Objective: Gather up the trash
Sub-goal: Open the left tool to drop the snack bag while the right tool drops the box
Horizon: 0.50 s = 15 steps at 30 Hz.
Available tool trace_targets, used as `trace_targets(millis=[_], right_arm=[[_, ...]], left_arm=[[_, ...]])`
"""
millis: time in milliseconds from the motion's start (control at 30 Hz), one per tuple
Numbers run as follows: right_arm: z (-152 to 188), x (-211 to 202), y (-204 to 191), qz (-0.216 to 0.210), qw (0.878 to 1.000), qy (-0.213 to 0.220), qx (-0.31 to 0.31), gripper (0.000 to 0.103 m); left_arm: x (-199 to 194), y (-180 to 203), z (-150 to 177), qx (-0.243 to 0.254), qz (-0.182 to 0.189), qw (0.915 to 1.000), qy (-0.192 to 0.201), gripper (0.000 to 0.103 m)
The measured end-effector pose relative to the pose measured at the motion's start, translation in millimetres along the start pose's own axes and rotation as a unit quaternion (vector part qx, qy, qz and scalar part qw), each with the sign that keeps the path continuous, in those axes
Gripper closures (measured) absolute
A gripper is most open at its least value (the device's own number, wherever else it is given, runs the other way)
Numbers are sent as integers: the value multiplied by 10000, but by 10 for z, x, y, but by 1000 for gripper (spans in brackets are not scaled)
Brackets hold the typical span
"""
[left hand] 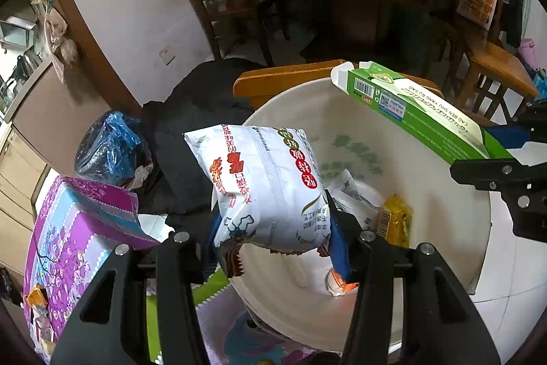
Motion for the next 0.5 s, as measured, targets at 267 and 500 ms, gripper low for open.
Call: trace_targets(millis=[267, 500], right_arm=[[-18, 45, 63, 48, 10000, -14, 23, 56], [-3, -10, 93, 46, 10000, 54, 6, 56]], left_arm=[[3, -17, -7, 28, -48, 10000, 61, 46], [-4, -21, -13, 34, -79, 9999, 79, 43]])
Point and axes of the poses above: each gripper's, at about its wrist camera, not at the fingertips, and x roughly the way its jaws point, y to its right, z to its underside, the point moved 5 cm from there along x, roughly the way its jaws point, and after that the axes turned 4 degrees about -y, right-handed, at the moved point
